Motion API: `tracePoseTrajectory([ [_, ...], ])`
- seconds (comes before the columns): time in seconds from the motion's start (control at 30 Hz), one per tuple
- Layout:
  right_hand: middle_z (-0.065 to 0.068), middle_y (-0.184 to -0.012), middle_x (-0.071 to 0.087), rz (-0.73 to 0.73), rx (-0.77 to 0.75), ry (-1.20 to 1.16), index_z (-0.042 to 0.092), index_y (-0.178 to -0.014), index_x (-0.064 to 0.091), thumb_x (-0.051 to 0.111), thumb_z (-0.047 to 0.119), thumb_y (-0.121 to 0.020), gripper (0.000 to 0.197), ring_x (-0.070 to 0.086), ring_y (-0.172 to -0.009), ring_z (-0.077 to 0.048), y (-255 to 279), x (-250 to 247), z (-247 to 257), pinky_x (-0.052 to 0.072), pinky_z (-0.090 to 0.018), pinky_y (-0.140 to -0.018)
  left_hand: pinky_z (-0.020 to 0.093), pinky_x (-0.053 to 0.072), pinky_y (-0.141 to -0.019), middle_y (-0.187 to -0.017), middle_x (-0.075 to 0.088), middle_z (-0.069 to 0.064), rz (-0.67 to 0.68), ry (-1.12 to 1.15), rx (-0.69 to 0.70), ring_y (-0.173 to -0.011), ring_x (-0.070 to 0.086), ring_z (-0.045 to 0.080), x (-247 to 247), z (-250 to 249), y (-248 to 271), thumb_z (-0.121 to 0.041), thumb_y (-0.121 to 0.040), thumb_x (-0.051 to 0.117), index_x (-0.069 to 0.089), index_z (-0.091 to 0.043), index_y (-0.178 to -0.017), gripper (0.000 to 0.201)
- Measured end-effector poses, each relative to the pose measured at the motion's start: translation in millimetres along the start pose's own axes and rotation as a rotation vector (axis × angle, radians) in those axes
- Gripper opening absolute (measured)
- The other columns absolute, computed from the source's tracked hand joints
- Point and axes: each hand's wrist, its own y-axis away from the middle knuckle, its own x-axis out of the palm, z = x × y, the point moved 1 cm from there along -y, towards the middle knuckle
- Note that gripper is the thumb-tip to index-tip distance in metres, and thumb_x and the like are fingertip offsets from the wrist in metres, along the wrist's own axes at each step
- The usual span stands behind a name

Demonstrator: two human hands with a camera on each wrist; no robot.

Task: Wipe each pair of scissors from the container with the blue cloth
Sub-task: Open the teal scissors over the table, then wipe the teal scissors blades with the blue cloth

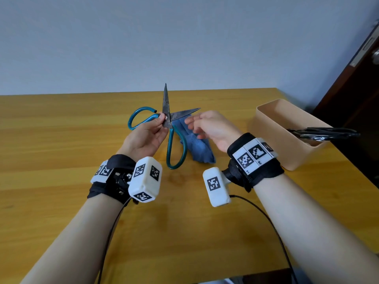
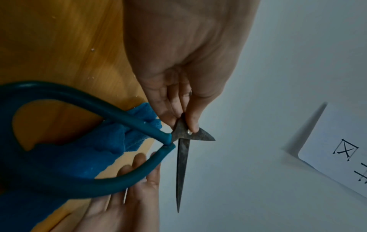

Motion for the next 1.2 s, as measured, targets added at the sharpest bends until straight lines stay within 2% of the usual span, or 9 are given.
tracePoseTrajectory([
  [0.1, 0.01, -0.097, 0.065, 0.09, -0.048, 0.396, 0.014, -0.102, 0.075, 0.066, 0.008, -0.089, 0.017, 0.057, -0.095, -0.01, -1, -8, -2, 0.04, -0.022, -0.075, 0.015, 0.057, -0.069, -0.086, 0.07, 0.003, -0.001, 0.013, 0.006, -0.074, 0.069, 0.009, 1, -2, 1, -0.007, -0.097, 0.061, 0.067, -0.007, -0.092, 0.008],
  [0.23, 0.011, -0.081, 0.05, 0.221, 0.033, 0.712, 0.023, -0.116, 0.066, 0.082, 0.017, -0.078, 0.042, 0.057, -0.067, -0.017, 1, -8, -8, 0.043, -0.026, -0.056, 0.018, 0.058, -0.073, -0.089, 0.07, 0.005, -0.005, 0.003, 0.015, -0.078, 0.07, 0.011, 2, -5, 1, -0.006, -0.097, 0.062, 0.067, -0.006, -0.096, 0.005],
  [0.33, 0.001, -0.08, 0.054, 0.209, 0.061, 0.738, 0.025, -0.12, 0.058, 0.078, 0.009, -0.079, 0.049, 0.06, -0.068, -0.026, 0, -6, -12, 0.046, -0.029, -0.056, 0.018, 0.058, -0.072, -0.089, 0.07, 0.006, -0.016, 0.008, 0.013, -0.077, 0.071, 0.011, 3, -6, 0, -0.005, -0.096, 0.064, 0.067, -0.005, -0.095, 0.004],
  [0.47, 0.0, -0.083, 0.055, 0.032, -0.002, 0.668, 0.011, -0.118, 0.06, 0.071, 0.012, -0.084, 0.036, 0.05, -0.065, -0.016, 2, -14, -3, 0.038, -0.027, -0.053, 0.019, 0.058, -0.072, -0.087, 0.069, 0.006, -0.018, 0.005, 0.002, -0.074, 0.07, 0.012, 5, -9, 1, -0.006, -0.095, 0.065, 0.067, -0.006, -0.095, 0.002],
  [0.53, -0.013, -0.095, 0.066, 0.005, -0.018, 0.59, 0.0, -0.105, 0.065, 0.065, 0.013, -0.088, 0.021, 0.046, -0.064, -0.015, 2, -19, 3, 0.041, -0.028, -0.057, 0.02, 0.059, -0.071, -0.087, 0.067, 0.006, -0.017, 0.014, -0.001, -0.073, 0.07, 0.013, 6, -11, 0, -0.005, -0.094, 0.066, 0.066, -0.006, -0.095, 0.001],
  [0.6, -0.011, -0.102, 0.065, -0.022, -0.012, 0.392, 0.01, -0.099, 0.063, 0.059, 0.01, -0.09, 0.009, 0.05, -0.074, -0.017, 4, -23, 8, 0.048, -0.03, -0.065, 0.02, 0.058, -0.069, -0.09, 0.066, 0.008, -0.017, 0.041, 0.004, -0.073, 0.07, 0.014, 9, -13, -1, -0.003, -0.093, 0.067, 0.065, -0.004, -0.097, 0.004],
  [0.7, -0.01, -0.105, 0.063, -0.065, -0.013, -0.031, 0.021, -0.099, 0.059, 0.051, 0.003, -0.091, 0.021, 0.055, -0.082, -0.021, -1, -32, 8, 0.044, -0.029, -0.059, 0.02, 0.057, -0.067, -0.094, 0.064, 0.01, -0.008, 0.021, 0.022, -0.075, 0.069, 0.014, 15, -16, -4, -0.002, -0.094, 0.066, 0.064, -0.003, -0.097, 0.003],
  [0.9, -0.011, -0.101, 0.069, 0.028, -0.069, -0.808, 0.009, -0.102, 0.062, 0.046, -0.007, -0.097, 0.023, 0.067, -0.087, -0.021, -15, -44, 5, 0.057, -0.027, -0.068, 0.021, 0.058, -0.071, -0.094, 0.064, 0.01, 0.027, -0.002, 0.053, -0.074, 0.069, 0.013, 27, -24, -18, -0.003, -0.096, 0.064, 0.065, -0.002, -0.096, 0.001],
  [1.2, -0.013, -0.109, 0.068, 0.241, -0.088, -0.905, 0.003, -0.116, 0.063, 0.041, -0.014, -0.096, 0.034, 0.068, -0.089, -0.018, -41, -29, -5, 0.056, -0.021, -0.066, 0.024, 0.059, -0.072, -0.091, 0.066, 0.013, 0.004, 0.05, 0.089, -0.075, 0.069, 0.018, 44, -28, -45, 0.0, -0.094, 0.066, 0.065, 0.0, -0.097, 0.004],
])
